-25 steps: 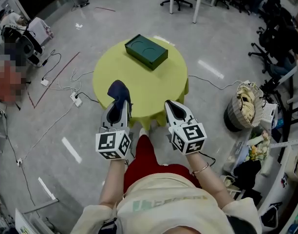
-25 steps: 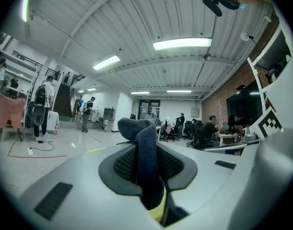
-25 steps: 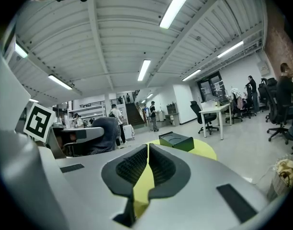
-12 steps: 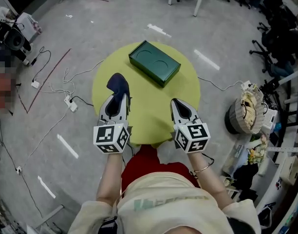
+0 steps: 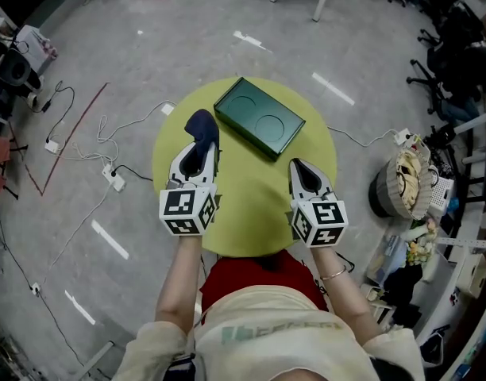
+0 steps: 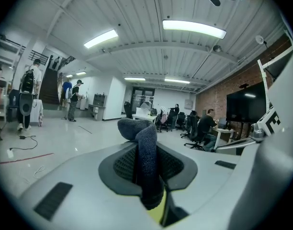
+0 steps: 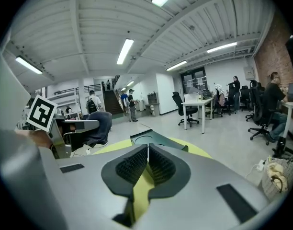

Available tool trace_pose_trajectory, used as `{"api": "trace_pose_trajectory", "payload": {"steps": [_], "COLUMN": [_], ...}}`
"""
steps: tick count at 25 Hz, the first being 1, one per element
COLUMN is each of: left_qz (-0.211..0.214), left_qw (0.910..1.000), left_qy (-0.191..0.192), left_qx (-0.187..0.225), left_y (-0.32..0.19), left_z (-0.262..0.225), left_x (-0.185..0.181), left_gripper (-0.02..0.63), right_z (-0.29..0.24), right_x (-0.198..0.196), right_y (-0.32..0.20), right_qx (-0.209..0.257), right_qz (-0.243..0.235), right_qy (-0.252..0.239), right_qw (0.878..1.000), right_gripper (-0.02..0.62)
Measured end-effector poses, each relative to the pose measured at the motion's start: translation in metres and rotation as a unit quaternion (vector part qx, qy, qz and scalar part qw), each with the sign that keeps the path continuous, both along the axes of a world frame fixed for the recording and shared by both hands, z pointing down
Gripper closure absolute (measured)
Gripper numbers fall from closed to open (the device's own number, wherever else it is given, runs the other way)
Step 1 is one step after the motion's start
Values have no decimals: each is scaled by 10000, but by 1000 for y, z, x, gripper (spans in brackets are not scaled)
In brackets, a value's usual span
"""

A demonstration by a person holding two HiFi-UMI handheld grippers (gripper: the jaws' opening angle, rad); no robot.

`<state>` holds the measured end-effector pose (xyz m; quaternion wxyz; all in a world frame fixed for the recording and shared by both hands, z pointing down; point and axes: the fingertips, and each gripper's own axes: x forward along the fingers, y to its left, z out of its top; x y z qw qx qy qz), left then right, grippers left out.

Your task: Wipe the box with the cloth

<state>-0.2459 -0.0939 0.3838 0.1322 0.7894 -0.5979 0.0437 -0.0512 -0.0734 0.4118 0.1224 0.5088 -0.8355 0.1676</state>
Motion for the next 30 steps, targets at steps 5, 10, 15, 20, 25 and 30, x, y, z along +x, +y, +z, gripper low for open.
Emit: {"api": "trace_pose_trajectory", "payload": {"steps": [5,10,15,20,25,30], "left_qz": [219,499,682,893,1213,1710], "left_qw": [9996,9965,9915,9880,9811,9721], "left_qy": [-108,-595,-982,-1026,-1146,-962], "left_qx": [-174,-321,-507,-736,-983,-1284], "left_y": [-49,-106,-165,-220,-266,-284], "left_z": [11,21,47,74,99,120], "left_x": [-8,-13,-13,-8,-2,8], "left_gripper": [522,522,522,522,522,522], "right_z": [24,40,62,82,101,115], "right_x": [9,18,32,41,42,45], "right_y": [-22,-47,-66,-78,-86,-85], "right_qx": [-228,-441,-709,-958,-1187,-1366], "right_qz": [124,255,448,592,691,759], "right_qy": [47,81,126,150,160,193], "right_qw": [9997,9987,9964,9935,9904,9875], "right_gripper": [555,557,557,556,557,555]}}
